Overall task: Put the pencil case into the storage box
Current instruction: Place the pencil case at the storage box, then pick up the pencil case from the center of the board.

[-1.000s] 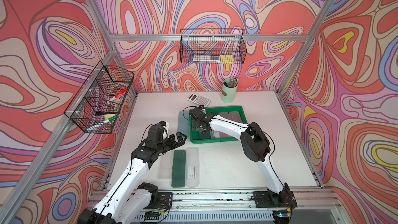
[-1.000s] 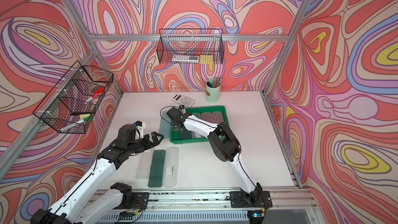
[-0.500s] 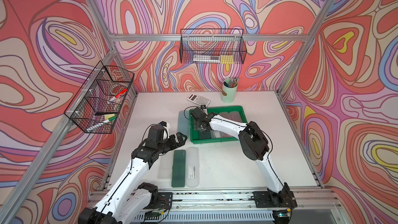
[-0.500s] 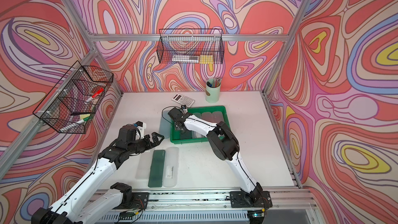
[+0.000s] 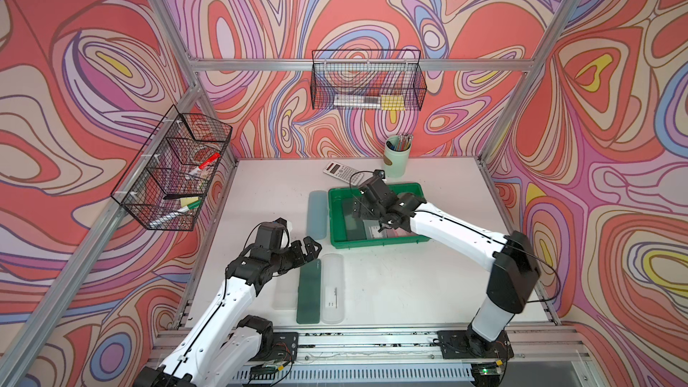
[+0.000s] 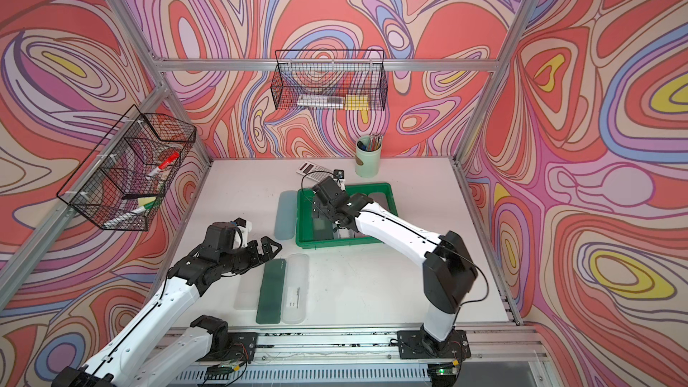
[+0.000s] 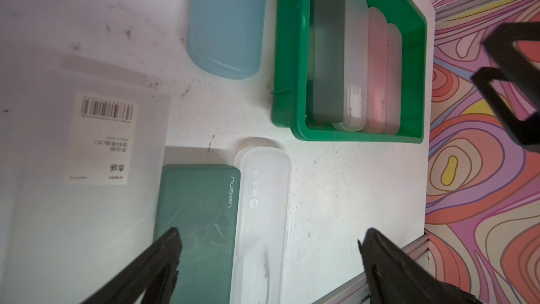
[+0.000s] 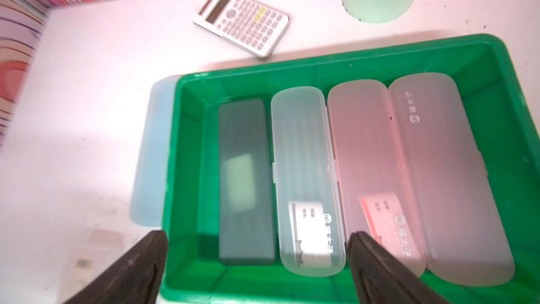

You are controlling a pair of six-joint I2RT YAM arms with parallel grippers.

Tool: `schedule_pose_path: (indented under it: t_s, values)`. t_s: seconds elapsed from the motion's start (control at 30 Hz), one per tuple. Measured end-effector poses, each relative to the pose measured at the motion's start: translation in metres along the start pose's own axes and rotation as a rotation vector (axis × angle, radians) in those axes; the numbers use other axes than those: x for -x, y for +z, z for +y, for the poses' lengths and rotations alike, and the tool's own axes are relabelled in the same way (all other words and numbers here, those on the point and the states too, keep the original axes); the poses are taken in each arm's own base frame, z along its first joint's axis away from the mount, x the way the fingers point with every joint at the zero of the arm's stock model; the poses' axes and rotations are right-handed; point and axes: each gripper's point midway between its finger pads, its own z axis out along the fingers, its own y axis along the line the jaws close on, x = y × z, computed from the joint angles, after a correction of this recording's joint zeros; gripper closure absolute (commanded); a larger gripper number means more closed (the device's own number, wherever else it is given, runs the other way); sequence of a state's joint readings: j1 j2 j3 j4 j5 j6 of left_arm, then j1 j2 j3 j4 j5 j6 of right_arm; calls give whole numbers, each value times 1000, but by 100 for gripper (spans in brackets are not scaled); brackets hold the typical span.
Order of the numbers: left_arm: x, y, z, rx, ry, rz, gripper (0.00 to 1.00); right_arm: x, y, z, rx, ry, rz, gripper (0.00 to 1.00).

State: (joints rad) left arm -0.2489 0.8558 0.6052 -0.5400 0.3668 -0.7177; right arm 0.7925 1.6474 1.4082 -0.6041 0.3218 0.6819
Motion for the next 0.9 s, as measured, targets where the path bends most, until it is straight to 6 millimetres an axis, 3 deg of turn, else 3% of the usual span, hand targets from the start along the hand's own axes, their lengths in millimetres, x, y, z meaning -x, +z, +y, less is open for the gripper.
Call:
schedule_pose_path:
  t_s: [0.1, 0.17, 0.33, 0.43, 0.6, 0.9]
  values:
    - [-5, -4, 8, 37, -26, 6, 1, -31, -24, 9, 64, 12, 18, 2]
    - [-9, -6, 15, 68, -39, 8, 1, -75, -31, 21, 107, -11, 75, 2]
    - [-12, -12, 26, 135, -55, 15, 1, -184, -27, 37, 123, -111, 250, 2]
    - [-12, -14, 28, 150, -60, 12, 1, -218, -23, 49, 132, -144, 301, 2]
    - [-13, -17, 29, 152, -67, 6, 1, -252, -15, 69, 147, -182, 350, 2]
    - [-14, -26, 27, 161, -67, 6, 1, -271, 1, 95, 142, -202, 386, 2]
